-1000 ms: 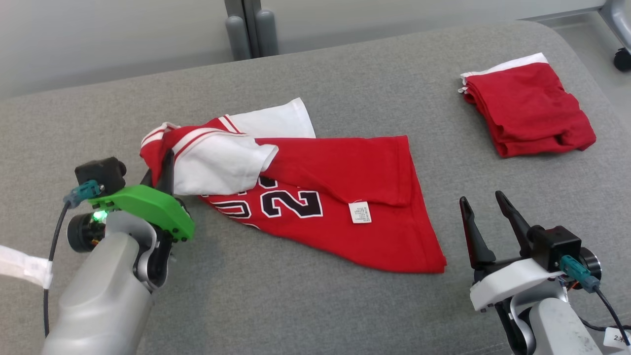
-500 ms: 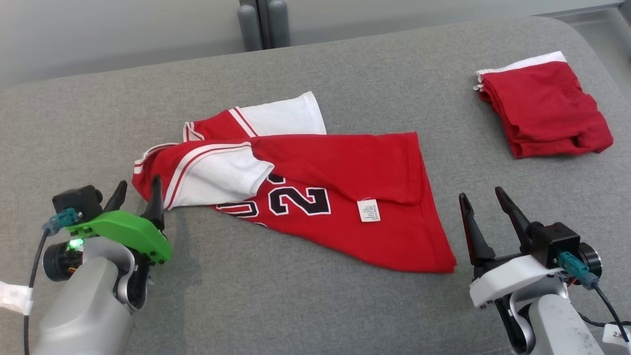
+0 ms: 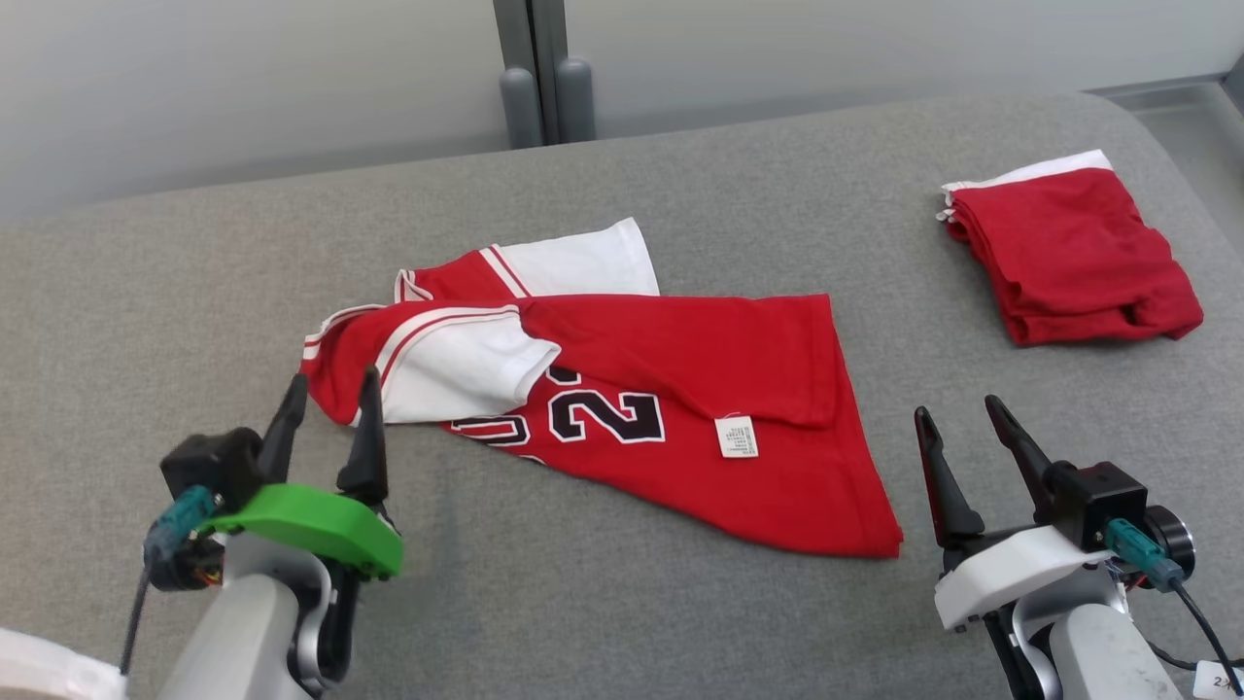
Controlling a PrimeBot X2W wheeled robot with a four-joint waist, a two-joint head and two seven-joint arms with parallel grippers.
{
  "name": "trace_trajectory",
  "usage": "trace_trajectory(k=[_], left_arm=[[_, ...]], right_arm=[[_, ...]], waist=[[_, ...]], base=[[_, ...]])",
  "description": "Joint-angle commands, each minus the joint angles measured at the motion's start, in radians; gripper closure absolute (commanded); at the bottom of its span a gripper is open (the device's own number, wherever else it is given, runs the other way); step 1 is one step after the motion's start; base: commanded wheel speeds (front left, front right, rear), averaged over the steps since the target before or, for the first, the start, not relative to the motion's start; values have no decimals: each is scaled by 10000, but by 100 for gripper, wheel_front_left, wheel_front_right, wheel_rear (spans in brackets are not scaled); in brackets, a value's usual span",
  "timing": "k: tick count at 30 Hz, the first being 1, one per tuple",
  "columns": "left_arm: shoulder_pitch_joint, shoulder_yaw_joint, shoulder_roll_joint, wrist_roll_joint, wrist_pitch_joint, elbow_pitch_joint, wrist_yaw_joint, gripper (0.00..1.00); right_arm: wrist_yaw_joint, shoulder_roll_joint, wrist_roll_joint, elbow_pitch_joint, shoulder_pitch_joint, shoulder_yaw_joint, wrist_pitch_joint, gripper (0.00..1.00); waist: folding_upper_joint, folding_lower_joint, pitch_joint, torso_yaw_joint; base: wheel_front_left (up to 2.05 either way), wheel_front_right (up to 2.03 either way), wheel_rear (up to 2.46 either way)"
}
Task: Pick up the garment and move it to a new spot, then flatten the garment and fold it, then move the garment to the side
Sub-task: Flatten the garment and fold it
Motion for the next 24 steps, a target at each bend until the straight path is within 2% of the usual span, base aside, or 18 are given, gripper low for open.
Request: trace_trajectory(k=[1, 7, 11, 24], left_arm=[[519, 221, -210, 359, -31, -401, 53, 0], [1923, 1009, -1073, 1346, -31, -1416, -98, 0], [2618, 1534, -1413, 1744, -32, -1728, -230, 0], [3797, 2421, -1885, 2454, -33, -2054, -571, 0]], right_arm=[[-15, -36, -102, -1, 138, -19, -46, 0], [-15, -36, -105, 0, 437, 22, -46, 0], [-15, -36, 2, -16, 654, 146, -46, 0], [-15, -36, 322, 84, 1116, 463, -46, 0]], waist=[[0, 0, -315, 60], [0, 0, -796, 120], [0, 0, -1015, 126], [0, 0, -1271, 156]], base=[[0, 0, 0], [0, 0, 0], [0, 0, 0], [0, 0, 0]])
